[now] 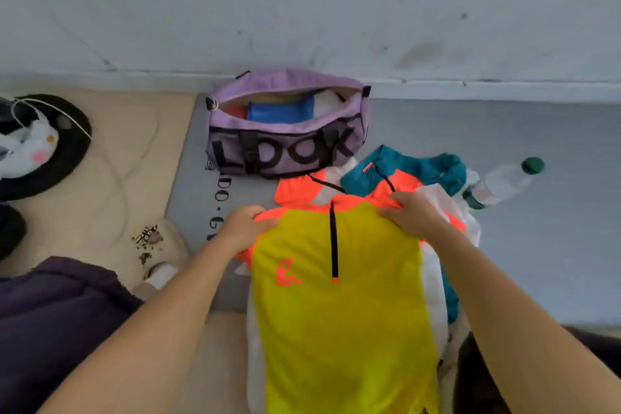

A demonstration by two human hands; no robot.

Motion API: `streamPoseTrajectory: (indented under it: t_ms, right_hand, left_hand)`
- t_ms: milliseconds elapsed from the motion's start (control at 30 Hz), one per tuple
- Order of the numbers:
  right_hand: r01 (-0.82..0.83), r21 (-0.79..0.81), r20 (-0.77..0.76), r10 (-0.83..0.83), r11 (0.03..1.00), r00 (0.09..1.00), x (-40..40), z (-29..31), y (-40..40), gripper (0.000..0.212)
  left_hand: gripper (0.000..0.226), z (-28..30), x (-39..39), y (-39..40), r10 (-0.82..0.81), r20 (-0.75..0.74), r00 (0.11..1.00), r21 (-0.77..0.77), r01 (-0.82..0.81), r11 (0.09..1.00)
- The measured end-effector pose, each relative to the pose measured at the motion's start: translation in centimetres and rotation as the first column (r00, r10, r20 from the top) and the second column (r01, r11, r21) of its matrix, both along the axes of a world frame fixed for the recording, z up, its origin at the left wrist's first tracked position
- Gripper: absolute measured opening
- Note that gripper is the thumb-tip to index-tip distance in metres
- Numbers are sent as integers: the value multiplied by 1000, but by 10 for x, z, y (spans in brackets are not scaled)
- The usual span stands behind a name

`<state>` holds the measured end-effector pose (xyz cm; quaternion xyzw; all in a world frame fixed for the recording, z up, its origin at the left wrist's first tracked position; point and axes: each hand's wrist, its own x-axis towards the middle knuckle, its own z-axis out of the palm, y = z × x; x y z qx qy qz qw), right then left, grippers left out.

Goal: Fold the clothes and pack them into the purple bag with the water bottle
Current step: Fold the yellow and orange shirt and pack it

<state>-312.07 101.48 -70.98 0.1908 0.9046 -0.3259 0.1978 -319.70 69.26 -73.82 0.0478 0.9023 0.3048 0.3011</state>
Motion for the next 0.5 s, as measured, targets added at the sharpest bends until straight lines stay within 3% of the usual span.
streamPoseTrajectory:
  t_ms: [133,267,333,433,500]
  right_hand:
    - [-47,12,52,47,999,998,5,-60,9,29]
    - [-205,119,160,185,971,970,-8,-80,27,45]
    - [-110,174,94,95,978,991,-22,-73,34,33]
    - [35,190,-184,1,981,983,-48,-56,36,30]
    - [42,176,-213,-3,983,977,-62,-50,36,28]
  left_hand:
    - [37,-57,-3,0,29,-3,1000,-9,-29,1000]
    - [35,-73,-24,7,42,-72,997,-17,-44,999]
    - [32,-71,-38,14,55,-164,985,-31,-61,998]
    - [20,-62,-53,27,91,-416,905,-54,-124,991]
    - [37,-57,-53,40,19,-555,831,-150,-122,981]
